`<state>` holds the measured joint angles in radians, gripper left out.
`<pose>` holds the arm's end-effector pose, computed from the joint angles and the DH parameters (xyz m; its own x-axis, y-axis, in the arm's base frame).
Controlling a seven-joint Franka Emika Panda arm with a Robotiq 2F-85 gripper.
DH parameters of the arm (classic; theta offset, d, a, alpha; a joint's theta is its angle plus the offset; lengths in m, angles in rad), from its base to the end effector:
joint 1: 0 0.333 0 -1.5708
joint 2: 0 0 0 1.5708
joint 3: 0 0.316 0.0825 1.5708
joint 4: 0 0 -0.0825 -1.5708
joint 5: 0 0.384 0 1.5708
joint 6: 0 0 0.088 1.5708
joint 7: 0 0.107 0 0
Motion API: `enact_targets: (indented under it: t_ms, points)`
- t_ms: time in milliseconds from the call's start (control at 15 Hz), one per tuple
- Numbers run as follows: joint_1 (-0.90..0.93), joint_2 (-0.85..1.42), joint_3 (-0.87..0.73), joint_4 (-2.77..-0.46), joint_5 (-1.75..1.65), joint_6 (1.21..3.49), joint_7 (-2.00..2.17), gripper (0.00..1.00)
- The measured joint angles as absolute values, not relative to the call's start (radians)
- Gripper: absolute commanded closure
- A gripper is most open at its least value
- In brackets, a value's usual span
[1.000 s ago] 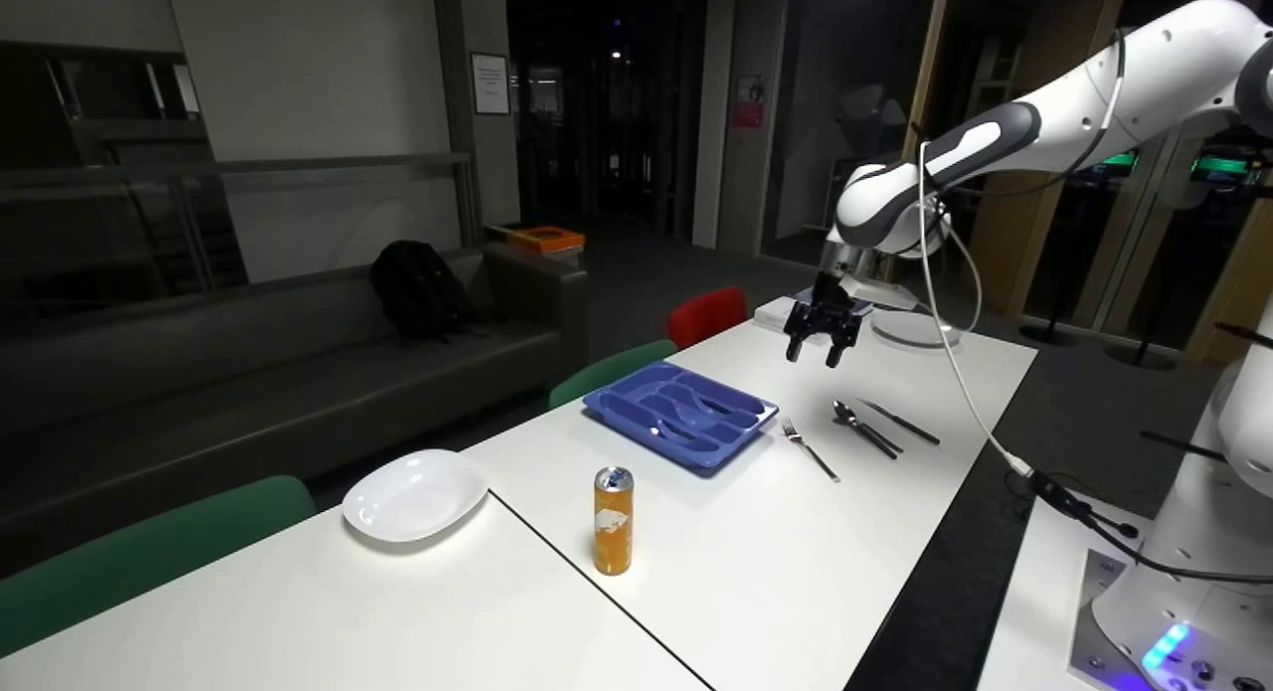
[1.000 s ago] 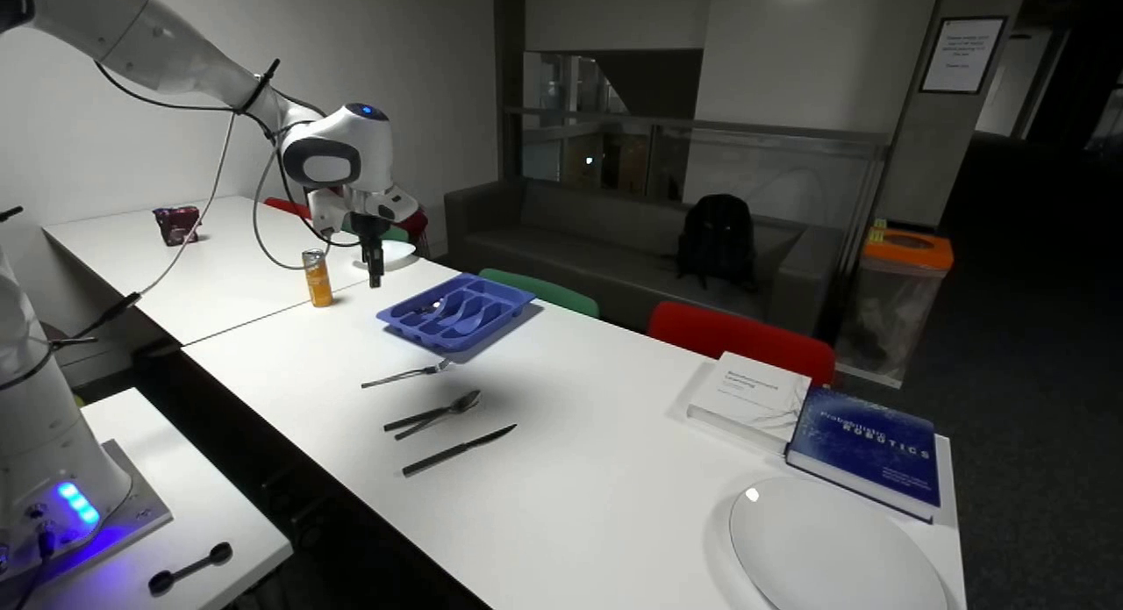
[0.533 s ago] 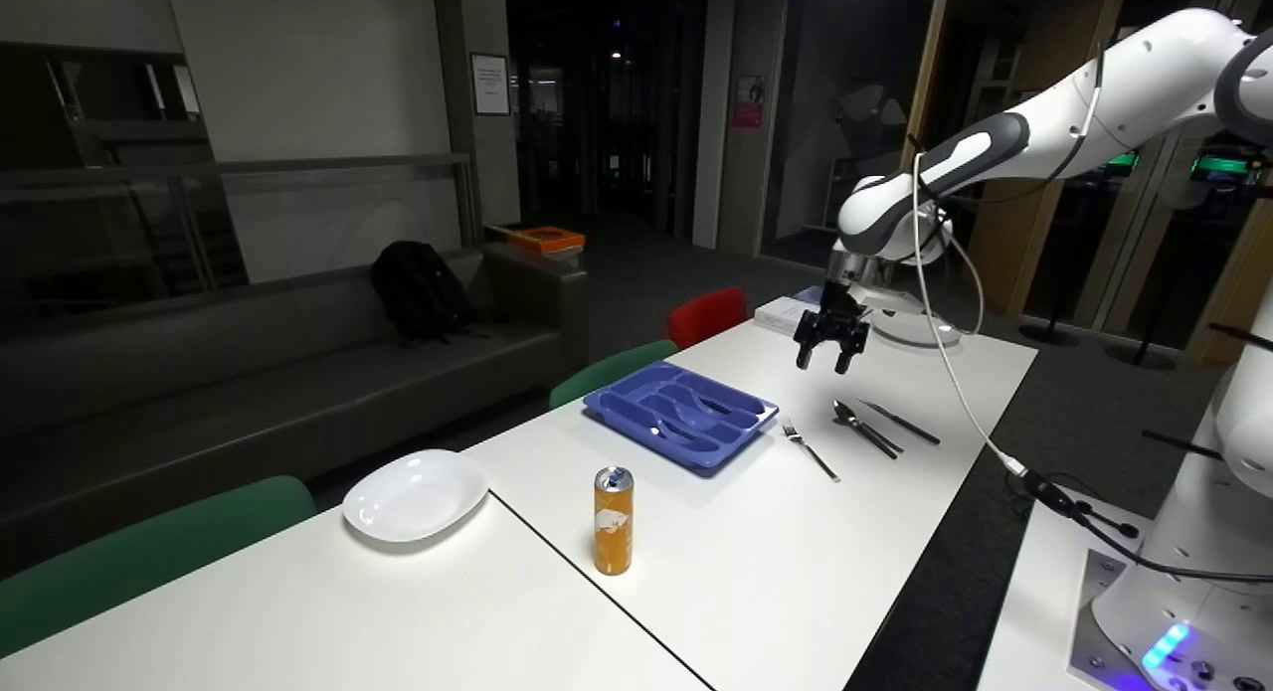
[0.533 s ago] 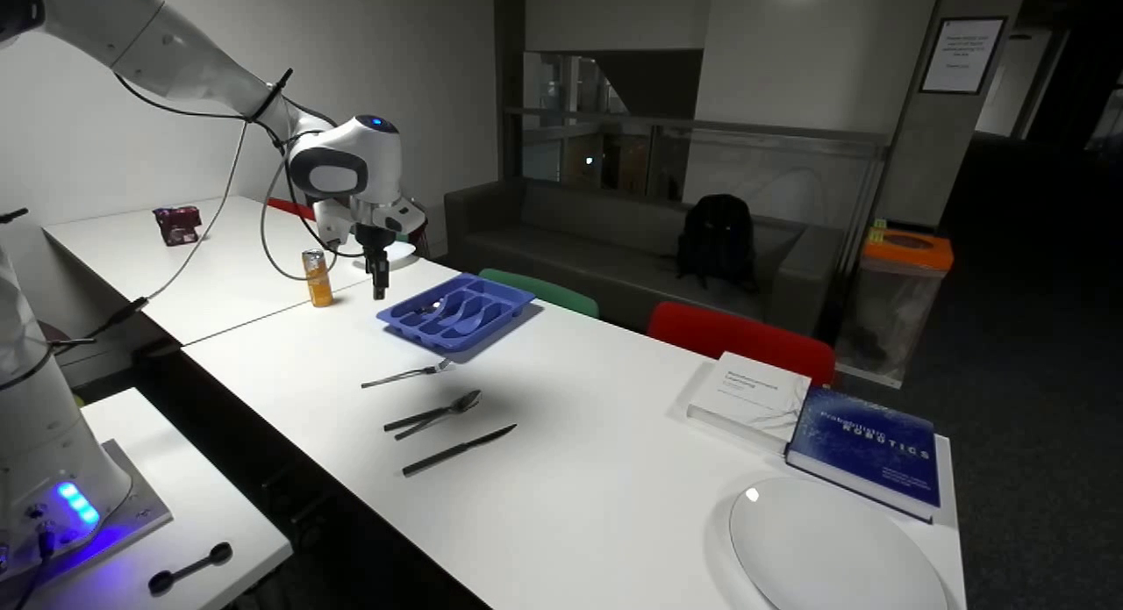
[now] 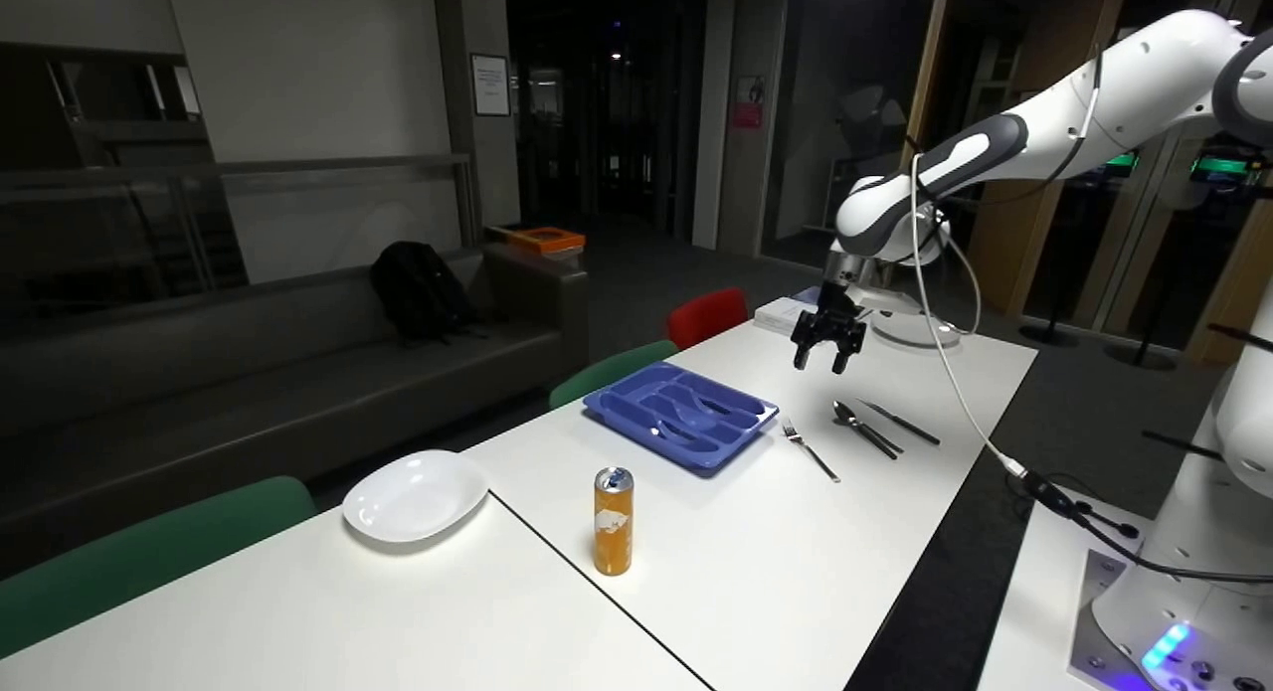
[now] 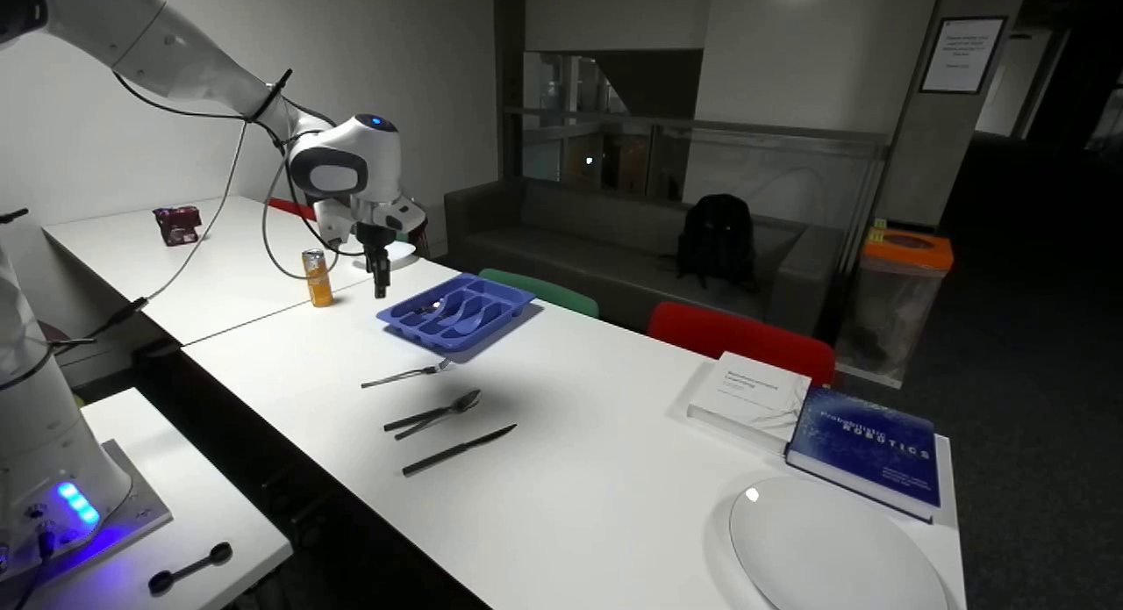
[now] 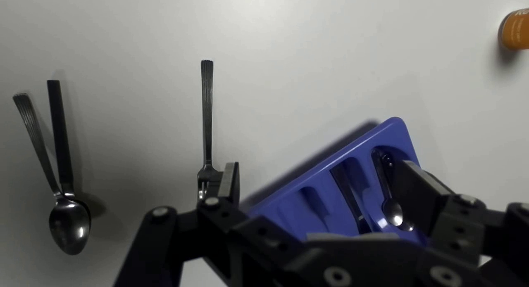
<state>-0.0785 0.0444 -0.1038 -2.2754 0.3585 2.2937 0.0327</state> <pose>0.5128 -0.0866 0.3358 0.8991 -0.4330 -0.0638 -0.4344 -0.8651 -0.2508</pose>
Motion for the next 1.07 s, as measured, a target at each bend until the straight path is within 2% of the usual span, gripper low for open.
enact_targets:
  t_ms: [667, 1067]
  points:
    - [-0.125, 0.206, -0.13, -2.252, 0.36, 2.432, 0.033, 0.0]
    - [-0.159, 0.334, -0.131, -2.186, 0.362, 2.428, 0.043, 0.0]
